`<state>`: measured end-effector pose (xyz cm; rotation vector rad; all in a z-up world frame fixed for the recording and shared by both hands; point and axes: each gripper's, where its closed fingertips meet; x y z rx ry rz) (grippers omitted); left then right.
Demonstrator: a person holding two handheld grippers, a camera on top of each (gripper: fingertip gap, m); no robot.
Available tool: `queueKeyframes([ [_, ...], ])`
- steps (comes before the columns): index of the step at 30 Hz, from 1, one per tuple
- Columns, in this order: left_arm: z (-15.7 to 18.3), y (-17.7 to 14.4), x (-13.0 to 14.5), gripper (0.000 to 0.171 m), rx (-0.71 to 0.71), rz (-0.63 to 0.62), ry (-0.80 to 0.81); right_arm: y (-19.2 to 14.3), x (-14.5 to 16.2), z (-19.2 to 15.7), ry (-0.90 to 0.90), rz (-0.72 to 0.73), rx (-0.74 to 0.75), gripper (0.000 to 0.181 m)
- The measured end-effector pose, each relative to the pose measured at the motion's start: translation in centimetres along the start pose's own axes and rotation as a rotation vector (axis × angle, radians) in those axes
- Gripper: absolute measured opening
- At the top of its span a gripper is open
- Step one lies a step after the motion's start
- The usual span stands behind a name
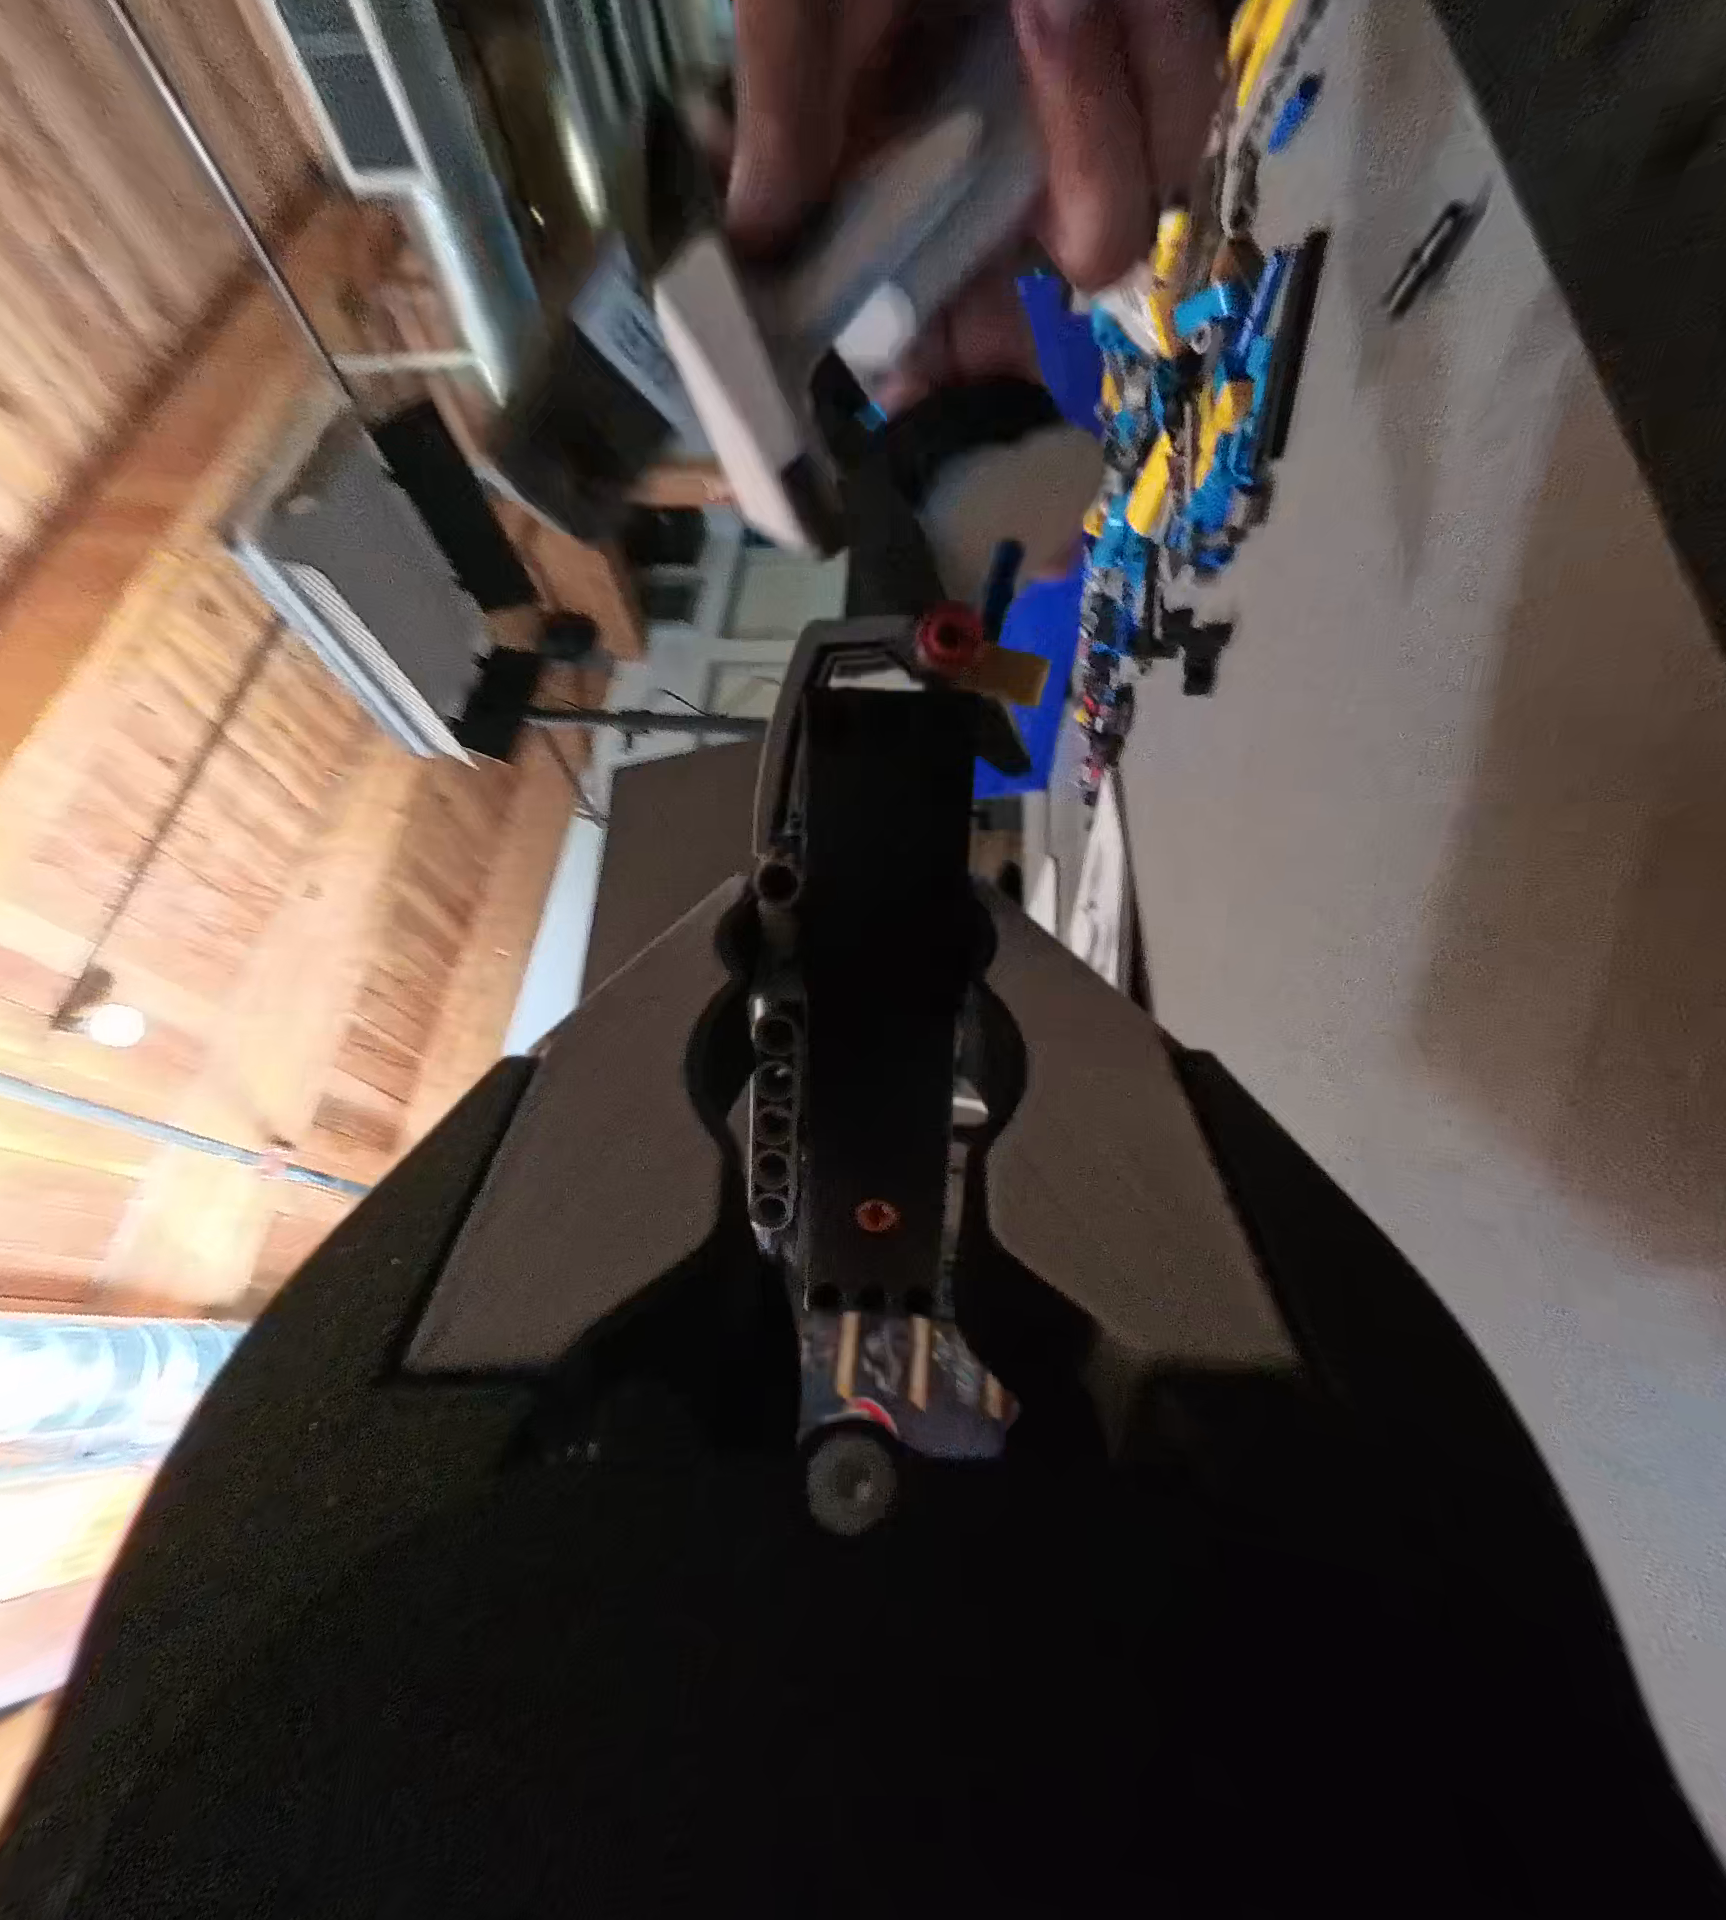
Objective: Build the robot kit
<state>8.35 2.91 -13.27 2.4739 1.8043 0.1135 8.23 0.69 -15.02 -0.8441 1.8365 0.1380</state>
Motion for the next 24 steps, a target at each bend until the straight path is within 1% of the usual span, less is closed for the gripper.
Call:
queueKeyframes([
  [2, -0.4, -0.4, -0.8, 0.034, -0.031, 0.039, 0.038, 0.4, -1.2, -2.1, 0.266, 0.058, -0.266, 0.084],
  [3, -0.4, -0.6, -1.1, 0.034, -0.033, 0.059, 0.052, 0.2, -1.9, -2.8, 0.377, 0.085, -0.372, 0.08],
  [4, -0.4, -0.7, -1.4, 0.035, -0.035, 0.075, 0.063, 0.0, -2.1, -3.3, 0.459, 0.067, -0.453, 0.076],
  [5, -0.4, -0.8, -1.7, 0.035, -0.039, 0.087, 0.07, 0.0, -1.7, -3.7, 0.5, 0.025, -0.505, 0.07],
  [6, -0.4, -0.8, -1.8, 0.035, -0.04, 0.097, 0.073, 0.3, -1.3, -3.8, 0.516, -0.006, -0.52, 0.063],
  [8, -0.7, -1.0, -2.2, 0.035, -0.053, 0.123, 0.076, 1.0, -0.6, -3.9, 0.562, -0.063, -0.529, 0.036],
  [10, -0.7, -0.9, -1.6, 0.035, -0.053, 0.099, 0.08, 1.0, -1.2, -3.6, 0.639, -0.025, -0.552, 0.033],
  [12, -0.3, -0.6, -0.8, 0.036, -0.021, 0.063, 0.042, 1.1, -1.2, -2.8, 0.68, 0.011, -0.532, 0.032],
  [15, 0.0, 0.0, 0.8, 0.039, 0.011, -0.034, -0.085, 1.0, -1.4, -1.7, 0.735, 0.089, -0.503, 0.031],
  [17, -0.9, 0.1, 2.5, 0.048, -0.013, -0.112, -0.202, 0.4, -2.2, -1.1, 0.759, 0.173, -0.508, 0.031],
  [19, -2.3, -0.2, 4.3, 0.053, -0.052, -0.173, -0.329, -0.9, -3.7, -0.2, 0.777, 0.301, -0.523, 0.03],
  [20, -3.0, -0.3, 5.6, 0.052, -0.084, -0.221, -0.437, -1.6, -4.4, 0.3, 0.777, 0.368, -0.522, 0.03],
  [21, -3.2, -0.3, 6.8, 0.052, -0.087, -0.272, -0.622, -2.1, -4.9, 0.8, 0.753, 0.418, -0.49, 0.031],
  [22, -2.8, -0.1, 7.0, 0.053, -0.047, -0.289, -0.873, -2.2, -5.0, 1.3, 0.704, 0.434, -0.435, 0.031],
  [23, -2.4, 0.3, 6.1, 0.055, 0.024, -0.249, -1.15, -2.2, -4.9, 1.6, 0.648, 0.432, -0.382, 0.031],
  [24, -2.4, 0.7, 4.7, 0.057, 0.104, -0.179, -1.419, -2.3, -5.0, 1.5, 0.596, 0.424, -0.351, 0.031],
])
Point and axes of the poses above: each gripper's, where its closed fingertips meet, y out along the fingers, x out of its underside, z = x × y across the jaws, and after that the axes turned 5 degrees about z, right-handed
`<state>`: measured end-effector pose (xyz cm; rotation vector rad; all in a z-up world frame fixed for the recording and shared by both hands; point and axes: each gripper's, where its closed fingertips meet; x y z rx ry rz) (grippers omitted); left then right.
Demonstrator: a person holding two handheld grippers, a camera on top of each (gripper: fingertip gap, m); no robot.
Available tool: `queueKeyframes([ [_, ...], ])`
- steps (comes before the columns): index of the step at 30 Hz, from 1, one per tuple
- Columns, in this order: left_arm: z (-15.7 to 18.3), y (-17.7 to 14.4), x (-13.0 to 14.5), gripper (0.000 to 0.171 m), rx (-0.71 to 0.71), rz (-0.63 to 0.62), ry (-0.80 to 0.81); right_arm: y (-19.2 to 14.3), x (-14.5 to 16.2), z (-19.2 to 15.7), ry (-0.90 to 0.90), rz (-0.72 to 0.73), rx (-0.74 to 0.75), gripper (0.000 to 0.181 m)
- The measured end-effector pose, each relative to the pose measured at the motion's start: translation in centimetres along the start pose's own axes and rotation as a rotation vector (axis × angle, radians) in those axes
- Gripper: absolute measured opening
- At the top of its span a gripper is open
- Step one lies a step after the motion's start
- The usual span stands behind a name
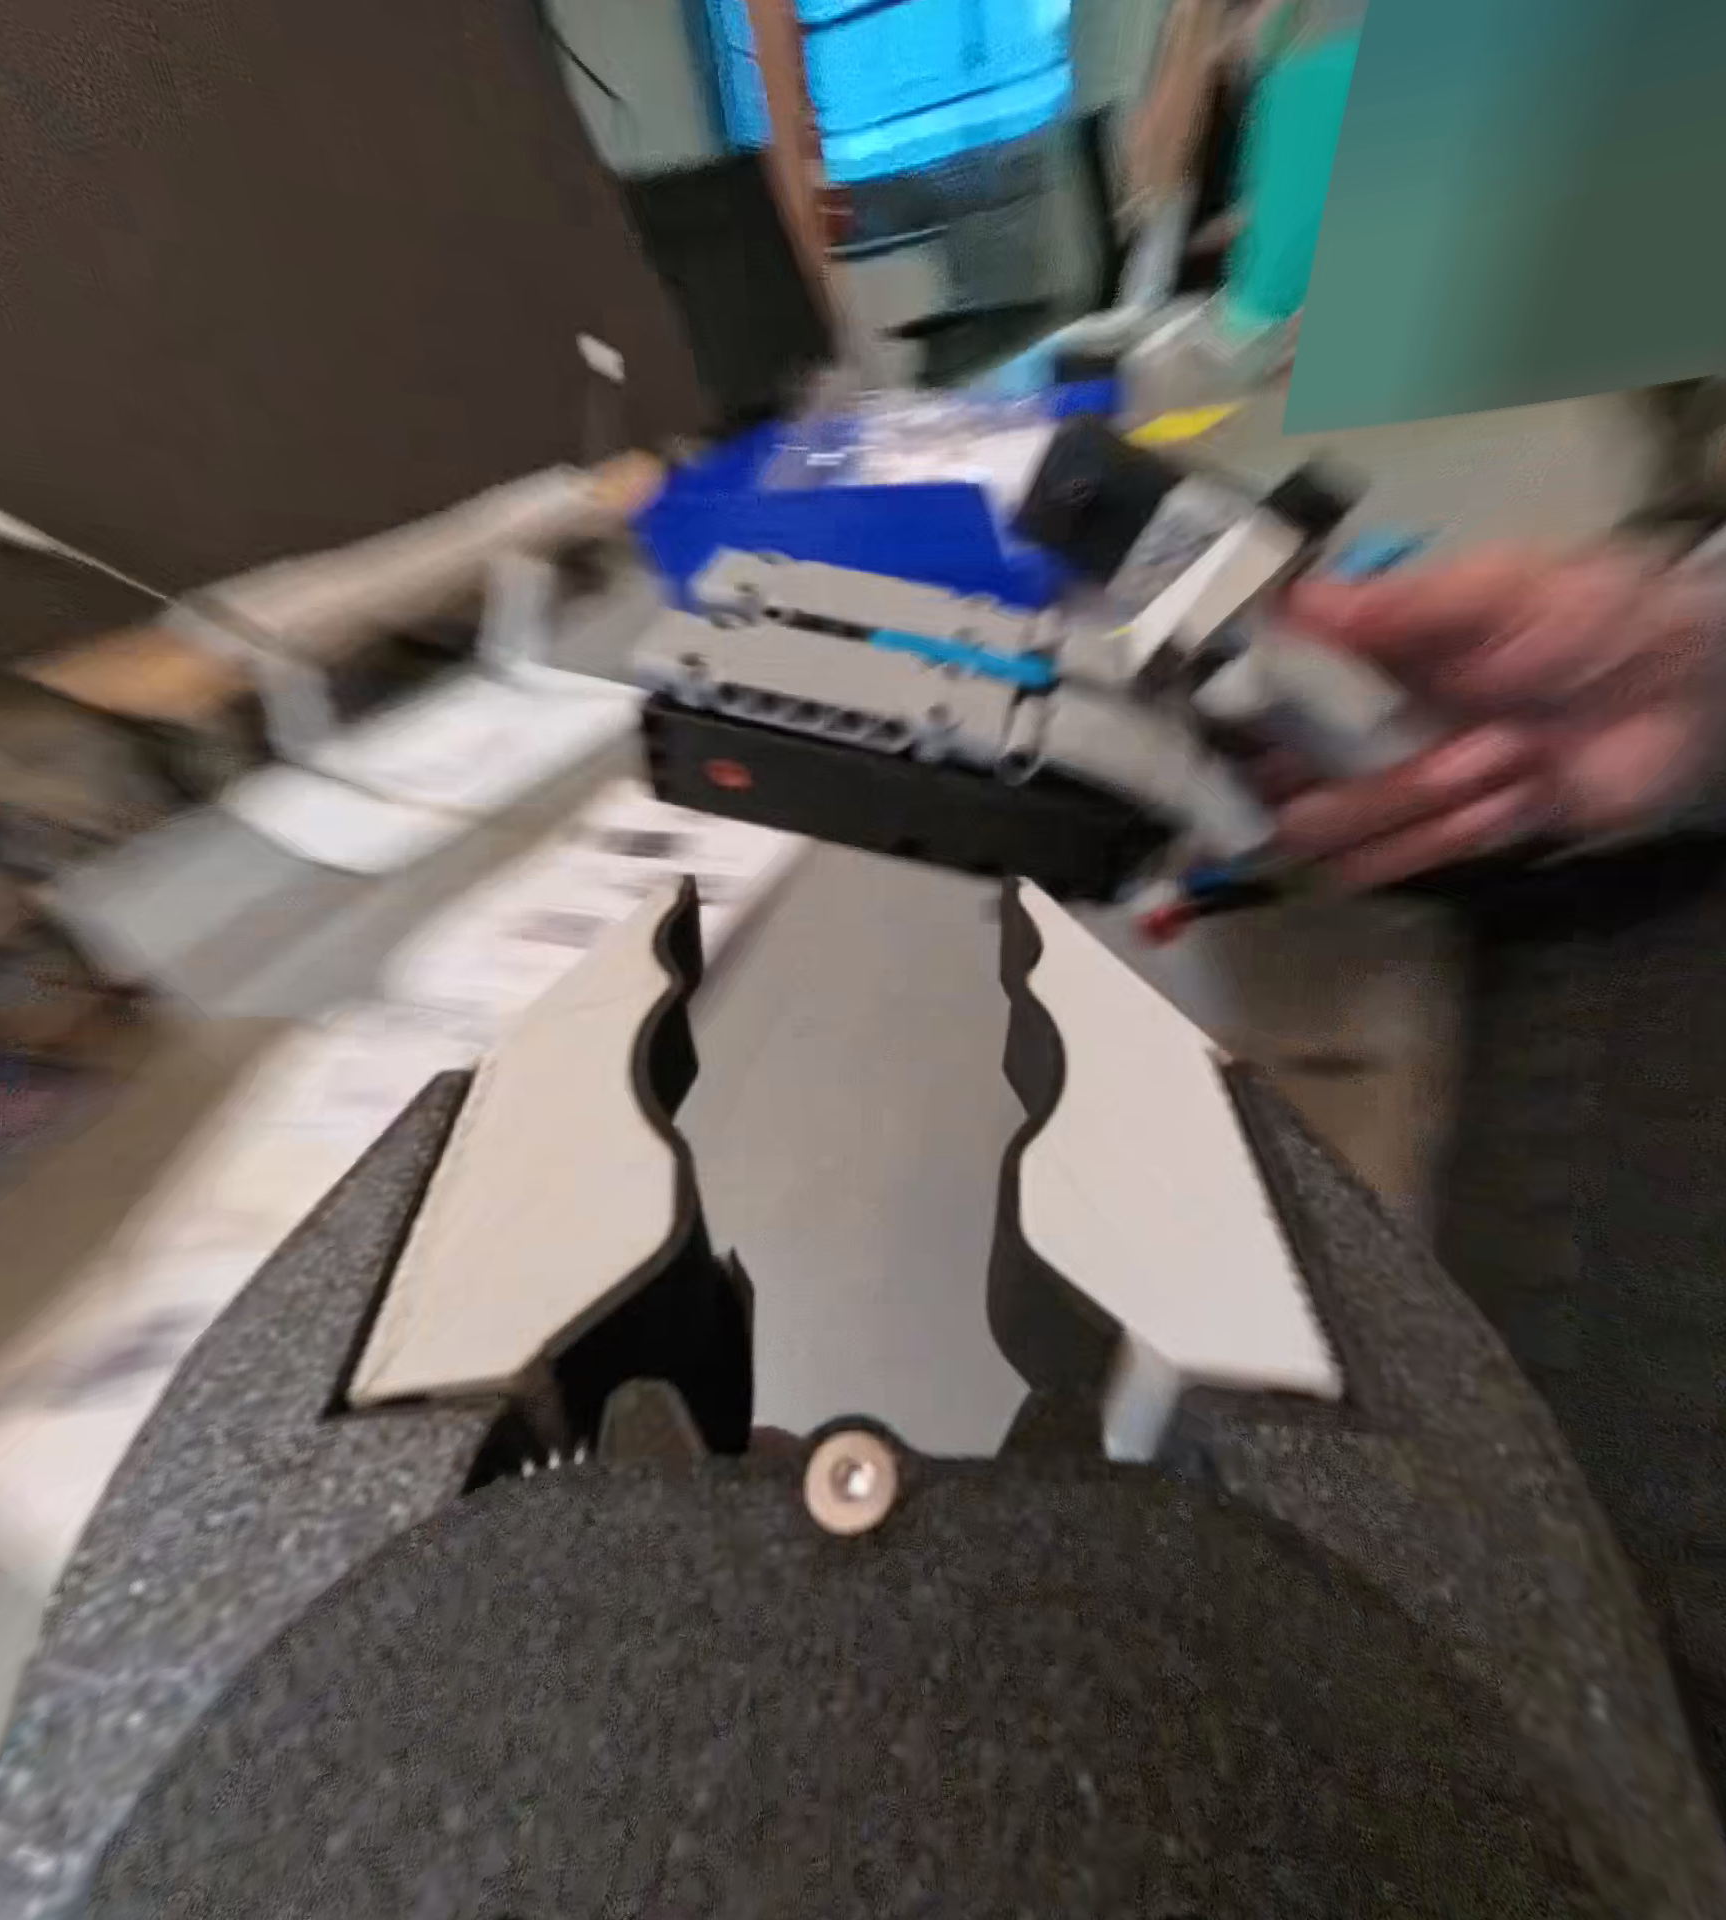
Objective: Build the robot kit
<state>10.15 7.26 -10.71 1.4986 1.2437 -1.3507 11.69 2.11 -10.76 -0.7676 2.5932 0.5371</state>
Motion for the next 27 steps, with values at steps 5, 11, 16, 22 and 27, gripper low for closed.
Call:
queueKeyframes([
  [5, 3.9, -0.2, -2.0, 0.069, 0.515, -0.002, -0.862, 0.3, -0.1, 0.0, -0.241, -0.03, 0.113, 0.031],
  [11, 3.6, 0.8, 0.8, 0.056, 0.45, -0.083, -0.886, 0.2, 0.2, 1.9, -0.303, -0.049, 0.248, 0.031],
  [16, 2.9, 1.1, 1.6, 0.043, 0.411, -0.092, -0.957, 0.1, 0.4, 2.7, -0.173, -0.022, 0.218, 0.031],
  [22, 2.8, 1.1, 2.3, 0.035, 0.367, -0.109, -0.914, 0.1, 0.5, 3.1, -0.076, -0.006, 0.182, 0.032],
  [27, 3.1, 1.3, 2.6, 0.033, 0.381, -0.124, -0.922, 0.0, 0.5, 3.3, -0.103, -0.019, 0.208, 0.031],
])
Point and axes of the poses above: each gripper's, where its closed fingertips meet, y out along the fingers, x out of its underside, z = x × y across the jaws, and after that the axes turned 5 degrees about z, right-handed
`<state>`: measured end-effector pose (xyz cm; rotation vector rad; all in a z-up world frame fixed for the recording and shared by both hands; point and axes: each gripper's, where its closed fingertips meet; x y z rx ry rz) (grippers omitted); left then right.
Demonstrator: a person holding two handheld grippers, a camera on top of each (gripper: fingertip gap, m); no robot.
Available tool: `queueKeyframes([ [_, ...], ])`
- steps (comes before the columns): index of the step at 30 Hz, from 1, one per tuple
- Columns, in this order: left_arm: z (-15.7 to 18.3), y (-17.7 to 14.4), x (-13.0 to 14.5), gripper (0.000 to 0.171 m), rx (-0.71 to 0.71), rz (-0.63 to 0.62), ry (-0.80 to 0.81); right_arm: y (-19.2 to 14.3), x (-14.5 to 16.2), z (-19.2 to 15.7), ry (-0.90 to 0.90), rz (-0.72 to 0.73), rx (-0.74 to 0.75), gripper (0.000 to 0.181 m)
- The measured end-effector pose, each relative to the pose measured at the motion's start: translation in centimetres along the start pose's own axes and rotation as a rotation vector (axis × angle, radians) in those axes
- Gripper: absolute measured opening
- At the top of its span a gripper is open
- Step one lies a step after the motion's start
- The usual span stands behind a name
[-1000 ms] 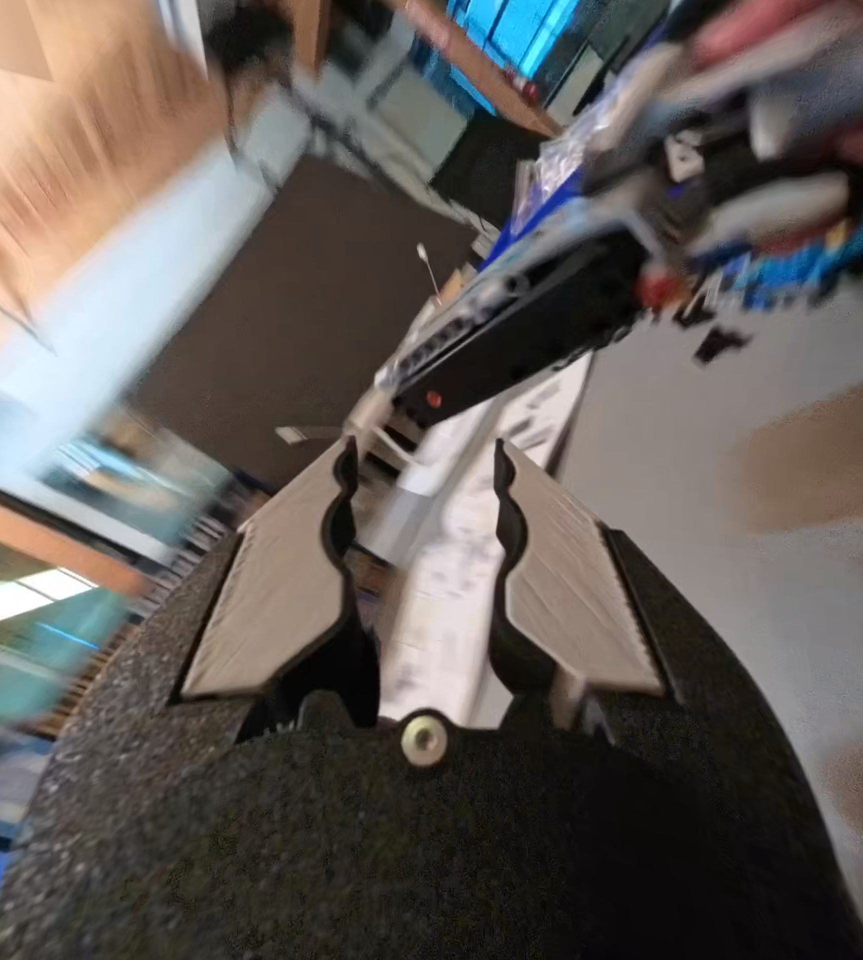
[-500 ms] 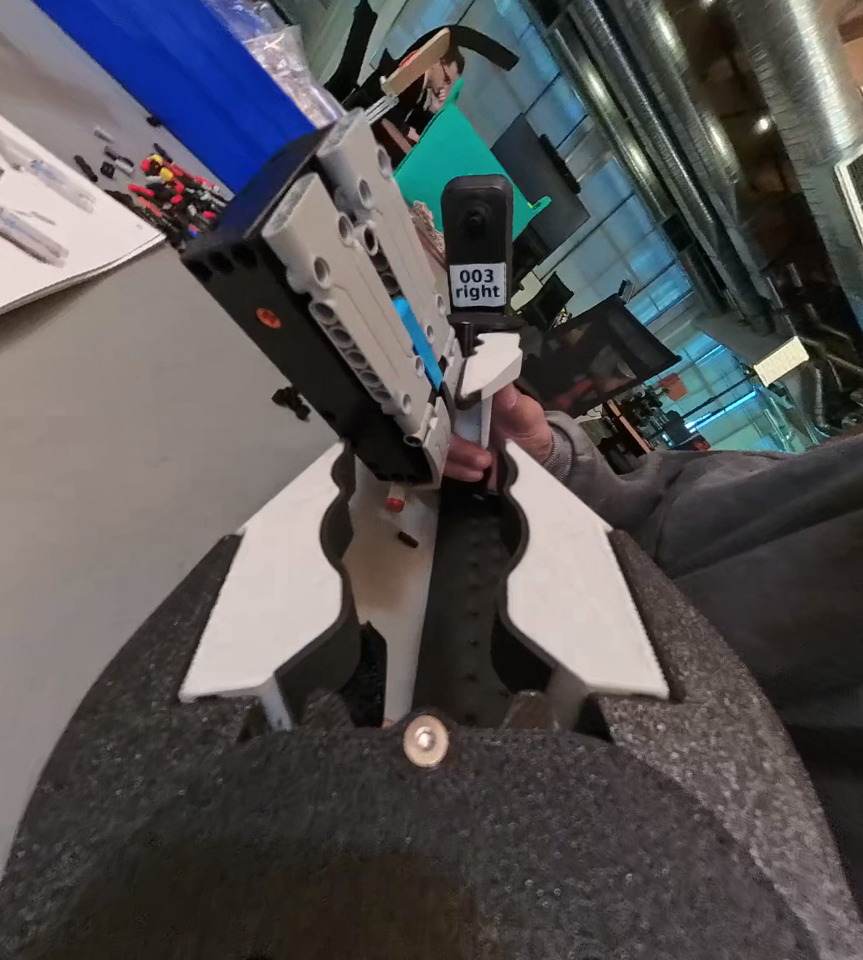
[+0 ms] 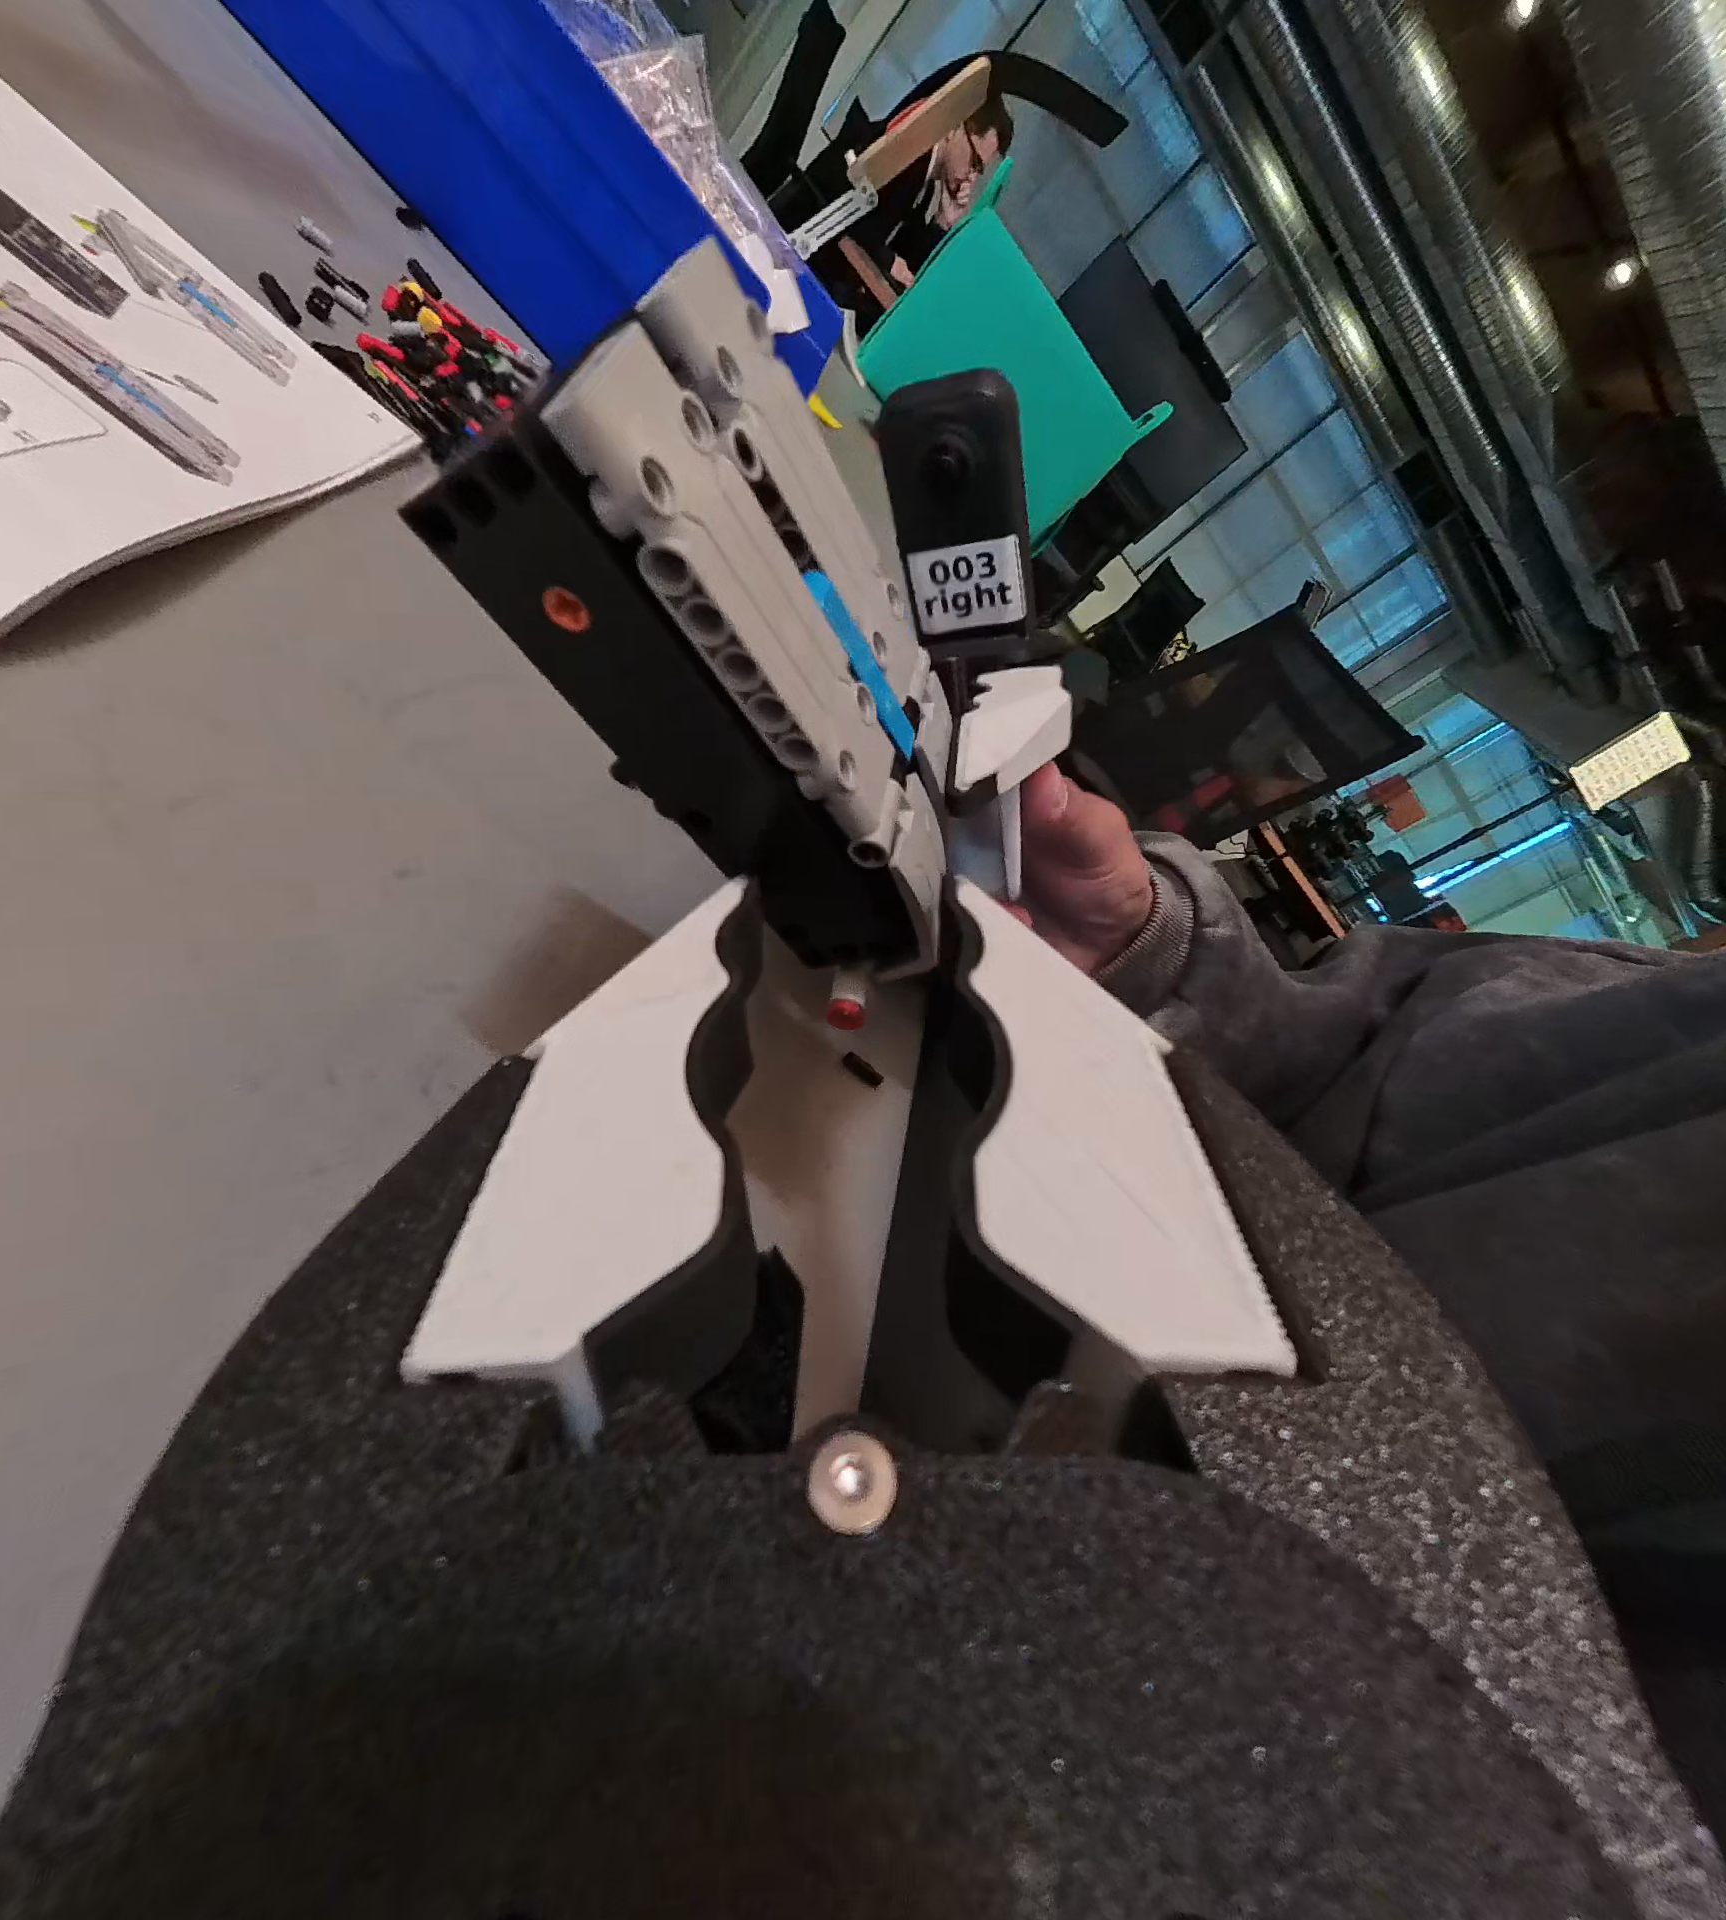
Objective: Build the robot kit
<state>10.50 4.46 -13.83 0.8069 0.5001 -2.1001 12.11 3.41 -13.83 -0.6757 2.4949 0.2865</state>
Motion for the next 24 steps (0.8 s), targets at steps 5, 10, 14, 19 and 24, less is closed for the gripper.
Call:
queueKeyframes([
  [5, 0.4, -0.1, -0.1, 0.034, 0.069, -0.01, -0.051, -0.1, 0.0, -0.4, -0.073, -0.04, 0.009, 0.031],
  [10, 0.0, -0.2, 0.0, 0.066, 0.097, -0.014, -0.15, -0.6, -0.4, -0.8, -0.056, -0.063, -0.028, 0.031],
  [14, 0.2, -0.5, -0.6, 0.073, 0.14, 0.013, -0.188, -1.0, -1.2, -0.3, -0.139, -0.048, 0.048, 0.03],
  [19, 1.9, -0.1, -0.1, 0.04, 0.237, -0.01, -0.194, 1.7, 2.0, -2.2, -0.096, -0.187, -0.07, 0.031],
  [24, 0.9, -0.3, -0.5, 0.038, 0.222, 0.031, -0.304, 1.3, -0.8, -1.5, -0.337, -0.027, 0.11, 0.049],
])
Point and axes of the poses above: each gripper's, where its closed fingertips meet, y out along the fingers, x out of its underside, z = x × y across the jaws, and after that the axes turned 5 degrees about z, right-handed
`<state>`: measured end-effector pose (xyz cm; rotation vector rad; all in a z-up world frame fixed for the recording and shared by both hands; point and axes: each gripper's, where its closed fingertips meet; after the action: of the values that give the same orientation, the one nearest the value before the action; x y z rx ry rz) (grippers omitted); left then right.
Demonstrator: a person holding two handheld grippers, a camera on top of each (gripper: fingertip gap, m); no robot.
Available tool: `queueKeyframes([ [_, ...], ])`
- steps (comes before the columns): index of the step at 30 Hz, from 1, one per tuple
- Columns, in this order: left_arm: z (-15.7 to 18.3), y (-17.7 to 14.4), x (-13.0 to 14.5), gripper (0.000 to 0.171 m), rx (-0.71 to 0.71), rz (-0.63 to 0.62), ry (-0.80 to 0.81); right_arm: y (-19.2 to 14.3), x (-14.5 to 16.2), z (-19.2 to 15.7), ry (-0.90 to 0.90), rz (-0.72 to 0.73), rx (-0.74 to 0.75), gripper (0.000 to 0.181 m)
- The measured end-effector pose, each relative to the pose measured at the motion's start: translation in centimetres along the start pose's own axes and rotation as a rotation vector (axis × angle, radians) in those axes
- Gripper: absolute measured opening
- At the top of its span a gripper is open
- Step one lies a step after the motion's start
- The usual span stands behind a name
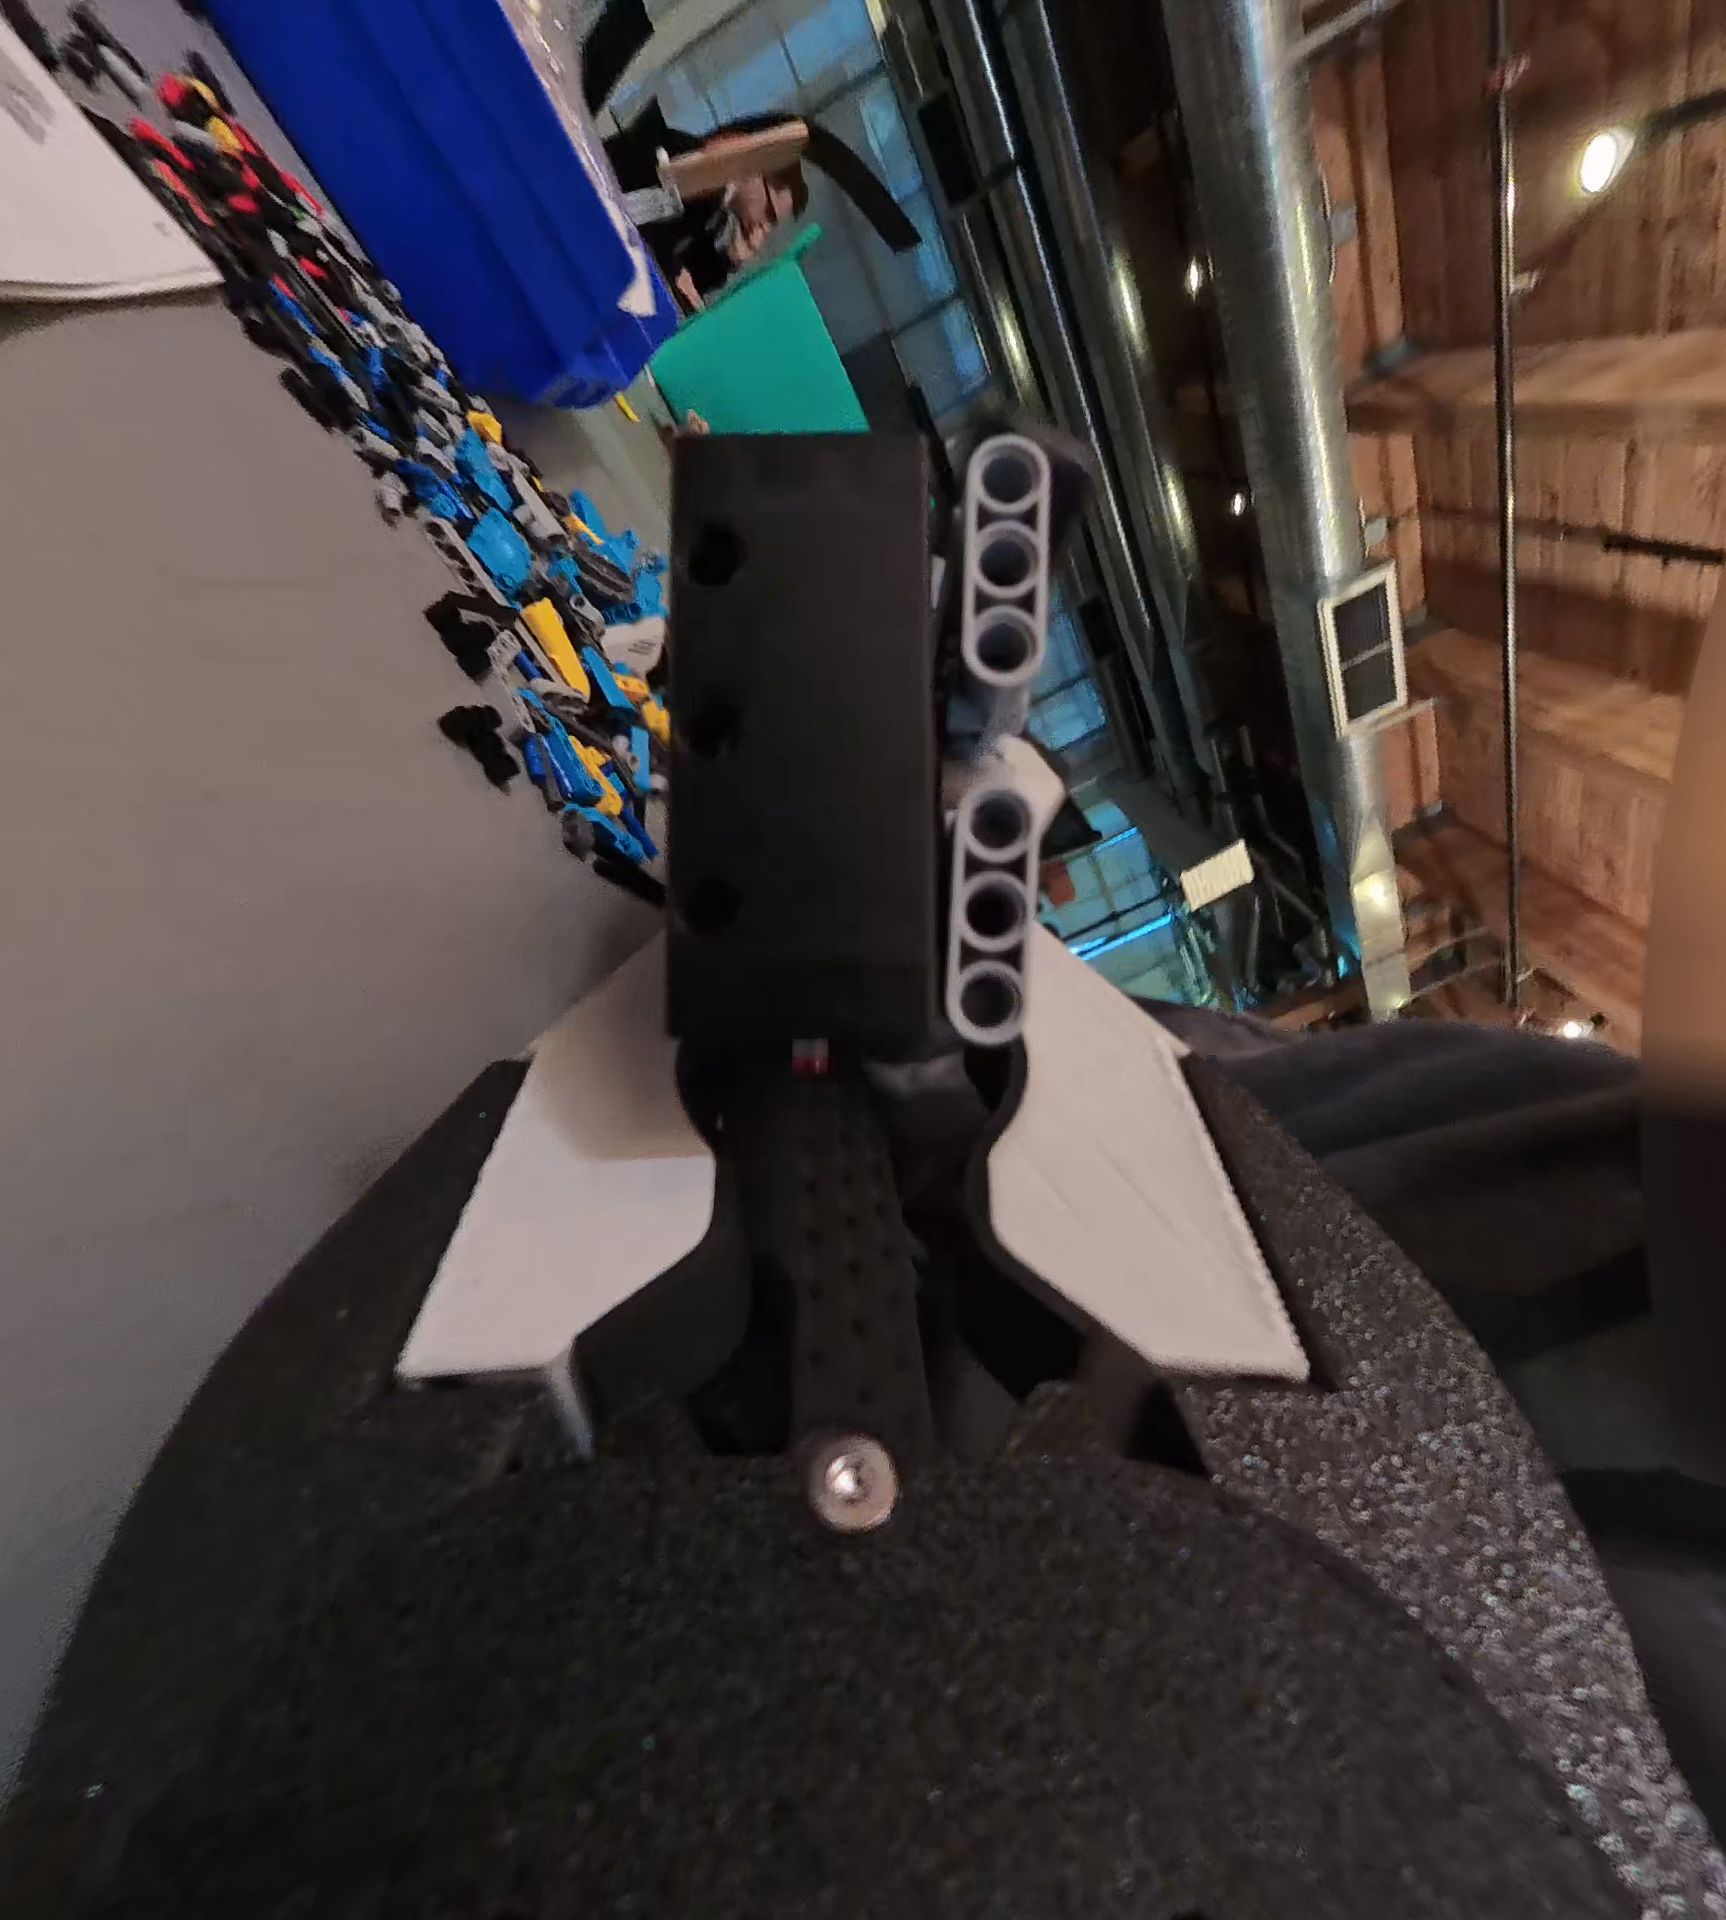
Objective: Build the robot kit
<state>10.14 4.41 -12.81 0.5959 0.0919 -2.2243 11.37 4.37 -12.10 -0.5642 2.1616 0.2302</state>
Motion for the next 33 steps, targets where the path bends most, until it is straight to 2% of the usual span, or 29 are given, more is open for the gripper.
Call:
queueKeyframes([
  [3, -0.6, -0.5, -0.8, 0.037, 0.003, 0.042, -0.073, -0.7, -1.3, -0.9, -0.403, 0.05, 0.154, 0.077],
  [5, -1.0, -0.7, -1.0, 0.037, -0.008, 0.051, -0.086, -0.4, -0.8, -1.7, -0.632, -0.014, 0.243, 0.083],
  [6, -1.0, -0.7, -1.1, 0.037, -0.007, 0.057, -0.094, 0.0, -0.2, -1.9, -0.716, -0.059, 0.275, 0.089],
  [9, -1.0, -0.6, -1.1, 0.037, -0.003, 0.061, -0.112, 1.4, 1.6, -0.4, -0.862, -0.19, 0.421, 0.091],
  [12, -0.9, -0.4, -0.8, 0.038, 0.002, 0.056, -0.132, 1.6, 2.0, 1.3, -0.924, -0.252, 0.538, 0.064],
  [17, -1.0, -0.4, -1.0, 0.039, -0.004, 0.072, -0.125, 1.5, 2.1, 1.5, -0.925, -0.278, 0.563, 0.063],
  [24, -0.8, 0.0, -0.9, 0.046, -0.064, 0.079, 0.013, 1.5, 1.4, 0.9, -0.899, -0.23, 0.577, 0.062],
  [27, -0.1, 0.4, -0.6, 0.062, -0.037, 0.057, 0.036, 1.4, 1.1, 0.8, -0.9, -0.208, 0.584, 0.062],
  [28, 0.1, 0.4, -0.4, 0.058, -0.025, 0.048, 0.034, 1.3, 1.0, 0.9, -0.898, -0.208, 0.588, 0.062],
  [30, 0.2, 0.5, -0.1, 0.038, -0.015, 0.032, 0.034, 1.3, 0.9, 0.9, -0.898, -0.198, 0.596, 0.061],
  [33, 0.1, 0.4, 0.1, 0.035, -0.033, 0.017, 0.077, 1.3, 1.1, 1.2, -0.908, -0.214, 0.613, 0.062],
])
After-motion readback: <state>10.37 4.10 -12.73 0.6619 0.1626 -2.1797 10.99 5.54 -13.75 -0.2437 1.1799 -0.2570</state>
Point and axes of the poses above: each gripper's, where its closed fingertips meet, y out along the fingers, x out of its underside, z = x × y across the jaws, and after that the axes turned 5 degrees about z, right-handed
